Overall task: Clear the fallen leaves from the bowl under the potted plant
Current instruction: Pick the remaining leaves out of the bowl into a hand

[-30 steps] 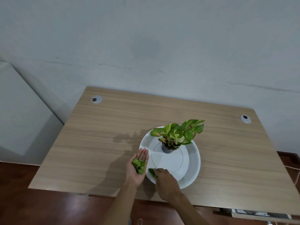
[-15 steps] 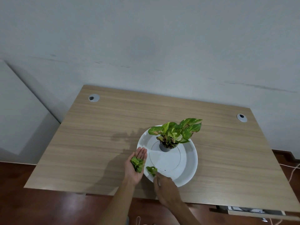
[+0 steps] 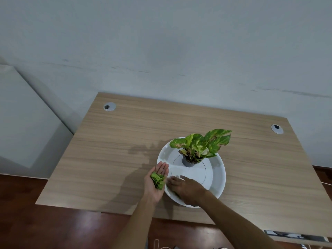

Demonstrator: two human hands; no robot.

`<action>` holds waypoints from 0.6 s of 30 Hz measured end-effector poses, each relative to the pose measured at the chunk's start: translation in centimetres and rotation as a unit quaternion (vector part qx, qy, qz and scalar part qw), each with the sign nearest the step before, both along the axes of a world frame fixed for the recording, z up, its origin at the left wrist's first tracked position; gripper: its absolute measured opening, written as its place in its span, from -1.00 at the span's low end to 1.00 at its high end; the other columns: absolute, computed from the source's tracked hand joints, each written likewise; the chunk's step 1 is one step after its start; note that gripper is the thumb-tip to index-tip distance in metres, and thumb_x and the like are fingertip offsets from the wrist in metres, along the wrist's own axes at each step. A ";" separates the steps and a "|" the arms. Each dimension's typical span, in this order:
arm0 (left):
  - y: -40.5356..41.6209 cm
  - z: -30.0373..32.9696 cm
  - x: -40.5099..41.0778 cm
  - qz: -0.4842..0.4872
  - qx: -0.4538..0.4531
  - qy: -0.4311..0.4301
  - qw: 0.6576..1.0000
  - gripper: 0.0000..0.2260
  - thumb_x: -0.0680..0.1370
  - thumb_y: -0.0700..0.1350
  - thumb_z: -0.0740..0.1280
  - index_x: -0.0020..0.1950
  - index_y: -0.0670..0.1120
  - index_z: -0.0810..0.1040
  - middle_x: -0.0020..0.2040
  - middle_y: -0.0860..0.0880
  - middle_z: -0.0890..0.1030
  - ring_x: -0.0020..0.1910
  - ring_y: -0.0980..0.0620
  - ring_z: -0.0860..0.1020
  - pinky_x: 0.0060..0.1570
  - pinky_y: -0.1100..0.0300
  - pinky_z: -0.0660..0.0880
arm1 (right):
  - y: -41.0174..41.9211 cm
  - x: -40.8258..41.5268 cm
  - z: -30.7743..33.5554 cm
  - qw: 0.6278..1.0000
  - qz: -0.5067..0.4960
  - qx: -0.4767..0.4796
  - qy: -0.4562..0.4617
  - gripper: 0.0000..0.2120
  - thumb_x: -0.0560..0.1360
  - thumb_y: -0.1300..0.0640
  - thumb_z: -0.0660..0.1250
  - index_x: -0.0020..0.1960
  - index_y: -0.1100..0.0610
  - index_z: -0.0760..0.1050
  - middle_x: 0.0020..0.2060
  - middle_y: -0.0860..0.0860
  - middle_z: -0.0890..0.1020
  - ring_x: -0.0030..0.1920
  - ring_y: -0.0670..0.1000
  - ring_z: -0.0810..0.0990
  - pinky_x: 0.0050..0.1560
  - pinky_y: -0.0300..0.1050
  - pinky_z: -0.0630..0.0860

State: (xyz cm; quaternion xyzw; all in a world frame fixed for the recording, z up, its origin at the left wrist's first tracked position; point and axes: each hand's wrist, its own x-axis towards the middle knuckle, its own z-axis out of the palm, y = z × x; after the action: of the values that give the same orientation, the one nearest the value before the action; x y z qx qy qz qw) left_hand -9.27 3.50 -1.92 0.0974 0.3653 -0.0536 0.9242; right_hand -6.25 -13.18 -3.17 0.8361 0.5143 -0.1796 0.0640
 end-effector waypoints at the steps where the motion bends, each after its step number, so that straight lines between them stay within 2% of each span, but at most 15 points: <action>1: 0.0 0.0 0.0 0.001 -0.002 0.000 1.000 -0.69 0.65 -0.15 0.11 0.22 -0.29 0.52 0.19 -0.24 0.59 0.16 -0.12 0.57 0.28 0.03 0.41 | -0.4 0.1 -0.4 1.000 0.014 -0.005 0.004 -0.33 0.35 0.23 0.47 0.43 0.21 0.37 0.40 0.13 0.47 0.39 0.12 0.46 0.29 0.04 0.48; 4: -0.1 0.0 -0.1 0.006 -0.004 -0.003 1.000 -0.69 0.65 -0.15 0.11 0.23 -0.29 0.51 0.19 -0.23 0.59 0.15 -0.12 0.57 0.22 0.01 0.47 | -1.4 -0.2 -1.2 0.999 0.033 0.029 -0.010 -0.46 0.31 0.21 0.53 0.27 0.13 0.53 0.24 0.03 0.61 0.27 0.04 0.58 0.11 -0.12 0.61; 6: 0.1 0.0 0.1 0.011 -0.009 -0.004 1.000 -0.69 0.65 -0.15 0.10 0.23 -0.29 0.51 0.18 -0.23 0.59 0.15 -0.11 0.57 0.20 0.03 0.48 | -2.0 -0.7 -1.8 0.998 0.038 0.036 -0.040 -0.59 0.36 0.24 0.46 0.20 0.11 0.54 0.16 0.02 0.61 0.20 0.06 0.58 -0.08 -0.11 0.65; 10: 0.3 -0.3 0.2 0.017 -0.021 -0.006 1.000 -0.69 0.65 -0.15 0.11 0.21 -0.29 0.53 0.16 -0.22 0.61 0.08 -0.11 0.65 0.17 0.03 0.51 | -2.8 -1.2 -1.8 0.996 0.022 0.032 -0.080 -0.70 0.31 0.28 0.45 0.00 0.08 0.52 -0.07 -0.02 0.57 -0.10 0.01 0.54 -0.36 -0.12 0.58; 13: 0.2 -0.8 0.1 0.023 -0.027 -0.009 0.999 -0.69 0.65 -0.15 0.12 0.20 -0.28 0.55 0.16 -0.22 0.62 -0.04 -0.10 0.71 0.10 0.06 0.61 | -2.6 -1.1 -1.4 0.997 0.020 0.032 -0.063 -0.73 0.26 0.28 0.50 -0.10 0.04 0.57 -0.18 -0.05 0.58 -0.18 0.00 0.55 -0.39 -0.15 0.56; 15: 0.2 -0.9 0.1 0.029 -0.028 -0.010 0.999 -0.69 0.65 -0.15 0.12 0.19 -0.29 0.55 0.15 -0.22 0.63 -0.05 -0.10 0.71 0.04 0.05 0.62 | -2.4 -1.1 -1.2 0.998 0.002 0.034 -0.044 -0.82 0.32 0.26 0.47 -0.13 0.04 0.60 -0.20 -0.04 0.60 -0.17 0.01 0.58 -0.35 -0.13 0.57; 16: 0.2 -0.9 0.1 0.031 -0.028 -0.010 0.999 -0.69 0.65 -0.15 0.12 0.20 -0.29 0.55 0.15 -0.22 0.63 -0.05 -0.10 0.71 0.03 0.04 0.62 | -2.2 -1.1 -1.2 0.999 -0.021 0.042 -0.021 -0.86 0.40 0.26 0.40 -0.09 0.07 0.62 -0.15 -0.01 0.62 -0.12 0.05 0.59 -0.27 -0.08 0.59; 18: 0.2 -1.0 0.1 0.030 -0.024 -0.009 0.999 -0.69 0.65 -0.15 0.12 0.20 -0.29 0.55 0.16 -0.22 0.63 -0.04 -0.10 0.71 0.04 0.03 0.61 | -2.0 -1.3 -0.8 0.987 -0.115 0.099 0.047 -0.77 0.53 0.24 0.23 0.04 0.12 0.64 -0.02 0.05 0.65 0.00 0.09 0.58 -0.06 0.02 0.57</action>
State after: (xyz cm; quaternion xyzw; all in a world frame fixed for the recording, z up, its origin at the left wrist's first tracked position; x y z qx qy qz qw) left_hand -9.19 3.75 -2.94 0.0645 0.3579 -0.0342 0.9309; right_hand -7.52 -15.14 -4.02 0.8823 0.4328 -0.1732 -0.0649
